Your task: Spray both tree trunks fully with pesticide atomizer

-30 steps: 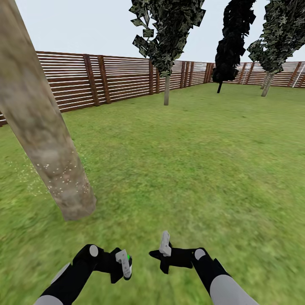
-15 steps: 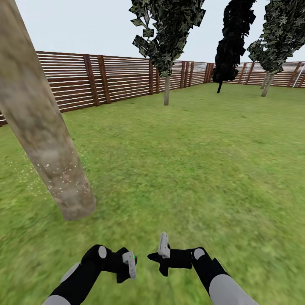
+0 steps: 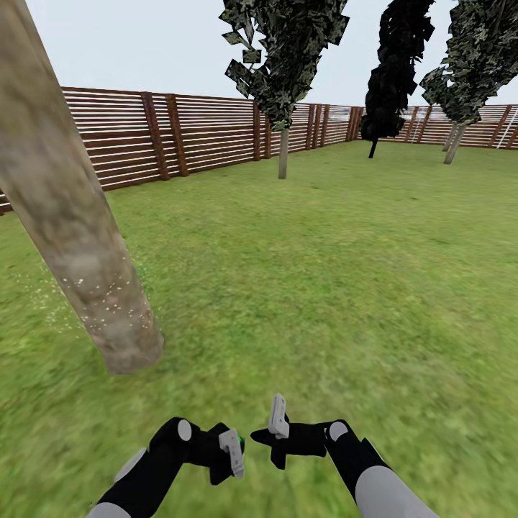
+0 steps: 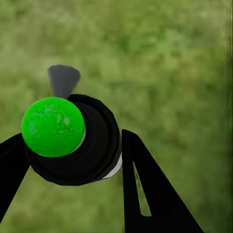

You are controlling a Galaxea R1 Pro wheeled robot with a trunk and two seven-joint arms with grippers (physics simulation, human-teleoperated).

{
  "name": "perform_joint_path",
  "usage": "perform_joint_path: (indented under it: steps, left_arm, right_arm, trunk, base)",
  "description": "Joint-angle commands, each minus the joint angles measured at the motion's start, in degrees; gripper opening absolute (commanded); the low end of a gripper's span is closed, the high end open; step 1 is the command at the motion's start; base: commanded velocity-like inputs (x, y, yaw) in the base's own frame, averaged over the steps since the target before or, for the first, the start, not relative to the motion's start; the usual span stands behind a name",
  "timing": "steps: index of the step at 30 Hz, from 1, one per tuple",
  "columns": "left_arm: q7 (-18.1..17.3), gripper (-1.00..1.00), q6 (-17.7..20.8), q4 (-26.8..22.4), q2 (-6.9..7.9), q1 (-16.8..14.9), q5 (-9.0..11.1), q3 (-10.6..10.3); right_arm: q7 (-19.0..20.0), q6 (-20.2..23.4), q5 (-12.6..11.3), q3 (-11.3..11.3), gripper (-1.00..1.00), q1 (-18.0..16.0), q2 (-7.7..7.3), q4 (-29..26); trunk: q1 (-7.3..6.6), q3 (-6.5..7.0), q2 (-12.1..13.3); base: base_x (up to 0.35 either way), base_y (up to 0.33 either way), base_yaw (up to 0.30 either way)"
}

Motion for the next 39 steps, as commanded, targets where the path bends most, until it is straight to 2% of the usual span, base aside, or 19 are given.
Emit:
perform_joint_path:
  steps: [1, 6, 10, 20, 26, 39]
  left_arm:
    - [0.0, -1.00, 0.0, 0.1, -0.10, 0.0, 0.0, 0.0]
    - [0.1, -1.00, 0.0, 0.2, -0.25, 0.0, 0.1, 0.0]
    - [0.2, -1.00, 0.0, 0.2, -1.10, 0.0, 0.1, 0.1]
    - [0.2, -1.00, -0.3, 0.2, -1.25, 0.0, 0.5, 0.1]
    - [0.2, -1.00, -0.4, 0.2, -1.84, 0.0, 0.6, 0.1]
    - [0.4, -1.00, -0.5, 1.0, -1.54, 0.0, 1.1, 0.4]
  right_arm:
    - [0.0, 0.0, 0.0, 0.0, -1.00, 0.0, 0.00, 0.0]
    - [0.0, 0.0, 0.0, 0.0, -1.00, 0.0, 0.00, 0.0]
    - [0.0, 0.0, 0.0, 0.0, -1.00, 0.0, 0.00, 0.0]
    - [0.0, 0.0, 0.0, 0.0, -1.00, 0.0, 0.00, 0.0]
    - [0.0, 0.0, 0.0, 0.0, -1.00, 0.0, 0.00, 0.0]
    - [0.0, 0.0, 0.0, 0.0, -1.00, 0.0, 0.00, 0.0]
  trunk:
    - [0.00, 0.00, 0.0]
    - [0.00, 0.00, 0.0]
    - [0.00, 0.00, 0.0]
    - [0.00, 0.00, 0.0]
    - [0.00, 0.00, 0.0]
    - [0.00, 0.00, 0.0]
  base:
    - [0.000, 0.000, 0.000]
    - [0.000, 0.000, 0.000]
    - [0.000, 0.000, 0.000]
    - [0.000, 0.000, 0.000]
    - [0.000, 0.000, 0.000]
    - [0.000, 0.000, 0.000]
